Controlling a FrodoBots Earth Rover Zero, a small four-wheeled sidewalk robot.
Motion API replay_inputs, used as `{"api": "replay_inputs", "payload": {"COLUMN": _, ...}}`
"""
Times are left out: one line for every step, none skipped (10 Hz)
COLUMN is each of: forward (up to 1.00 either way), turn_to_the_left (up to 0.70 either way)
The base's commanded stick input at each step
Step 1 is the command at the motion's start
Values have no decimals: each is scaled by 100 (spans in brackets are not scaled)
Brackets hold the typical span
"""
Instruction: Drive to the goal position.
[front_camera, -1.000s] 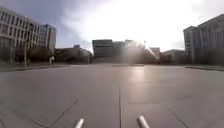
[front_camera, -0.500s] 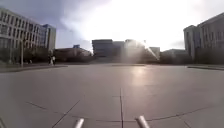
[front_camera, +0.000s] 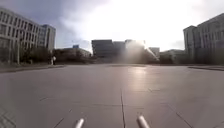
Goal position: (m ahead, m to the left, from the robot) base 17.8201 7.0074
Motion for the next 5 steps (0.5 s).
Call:
{"api": "replay_inputs", "payload": {"forward": 100, "turn_to_the_left": -27}}
{"api": "replay_inputs", "payload": {"forward": 100, "turn_to_the_left": -27}}
{"api": "replay_inputs", "payload": {"forward": 100, "turn_to_the_left": -27}}
{"api": "replay_inputs", "payload": {"forward": 100, "turn_to_the_left": -27}}
{"api": "replay_inputs", "payload": {"forward": 100, "turn_to_the_left": -27}}
